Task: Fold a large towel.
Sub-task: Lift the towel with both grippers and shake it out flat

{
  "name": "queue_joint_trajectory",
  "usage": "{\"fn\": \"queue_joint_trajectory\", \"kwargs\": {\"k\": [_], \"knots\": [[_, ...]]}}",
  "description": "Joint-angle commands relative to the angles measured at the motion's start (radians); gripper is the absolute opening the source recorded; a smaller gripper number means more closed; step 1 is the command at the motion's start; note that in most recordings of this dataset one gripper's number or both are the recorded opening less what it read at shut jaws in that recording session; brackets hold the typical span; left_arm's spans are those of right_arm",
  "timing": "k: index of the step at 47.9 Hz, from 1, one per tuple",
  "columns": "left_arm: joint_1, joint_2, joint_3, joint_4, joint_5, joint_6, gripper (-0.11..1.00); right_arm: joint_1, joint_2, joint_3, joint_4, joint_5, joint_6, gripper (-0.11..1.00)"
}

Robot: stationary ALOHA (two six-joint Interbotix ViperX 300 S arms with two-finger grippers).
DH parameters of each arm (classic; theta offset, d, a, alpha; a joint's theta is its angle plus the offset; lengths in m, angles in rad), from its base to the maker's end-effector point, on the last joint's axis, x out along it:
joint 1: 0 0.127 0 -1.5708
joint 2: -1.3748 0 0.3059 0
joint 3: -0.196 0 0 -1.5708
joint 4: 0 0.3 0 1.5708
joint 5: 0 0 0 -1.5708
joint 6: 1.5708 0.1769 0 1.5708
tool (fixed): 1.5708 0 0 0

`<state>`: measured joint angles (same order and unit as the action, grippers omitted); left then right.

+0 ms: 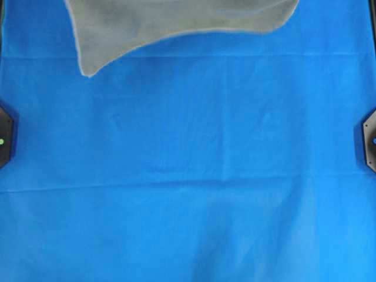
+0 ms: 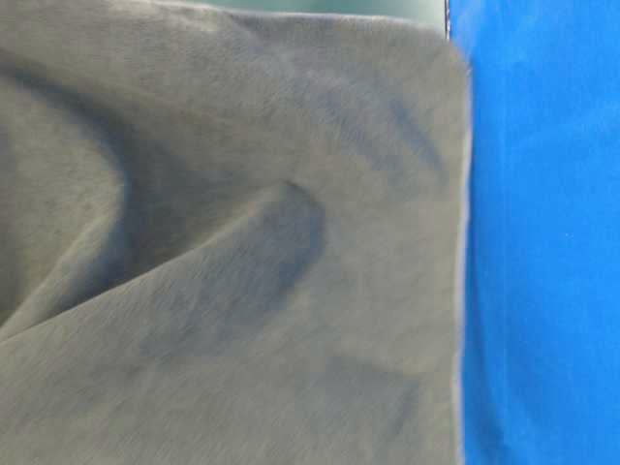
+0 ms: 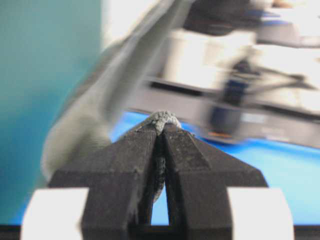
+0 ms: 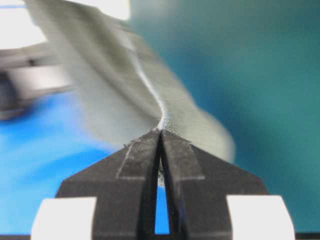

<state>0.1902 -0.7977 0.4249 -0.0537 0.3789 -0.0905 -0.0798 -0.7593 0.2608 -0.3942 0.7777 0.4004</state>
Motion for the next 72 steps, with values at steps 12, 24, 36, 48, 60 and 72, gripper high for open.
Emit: {"fn": "queue_joint_trajectory", "kwargs": {"k": [12,24,36,48,60,72], "knots": [[-0.348,-0.032,-0.023,0.014,-0.061,-0.107,0.0,0.416,-0.008,-0.044,0.074,-0.175,0.006,0.01],[-0.4,-0.032,-0.031,0.023,-0.091,-0.054,0.0,0.479,0.005,-0.057,0.048,-0.224,0.008,0.01],[-0.391,-0.026,0.005,0.023,-0.021,-0.018,0.0,0.43,0.005,-0.038,0.002,-0.083,0.044,0.01],[-0.225,-0.017,0.14,0.023,0.183,0.048,0.0,0.143,0.048,0.077,-0.126,0.198,0.201,0.01],[-0.066,0.02,0.298,0.034,0.176,0.276,0.0,-0.129,0.184,0.175,-0.213,0.27,0.209,0.01],[0.201,0.057,0.313,0.035,0.198,0.572,0.0,-0.293,0.268,0.166,-0.247,0.184,0.209,0.01]]}}
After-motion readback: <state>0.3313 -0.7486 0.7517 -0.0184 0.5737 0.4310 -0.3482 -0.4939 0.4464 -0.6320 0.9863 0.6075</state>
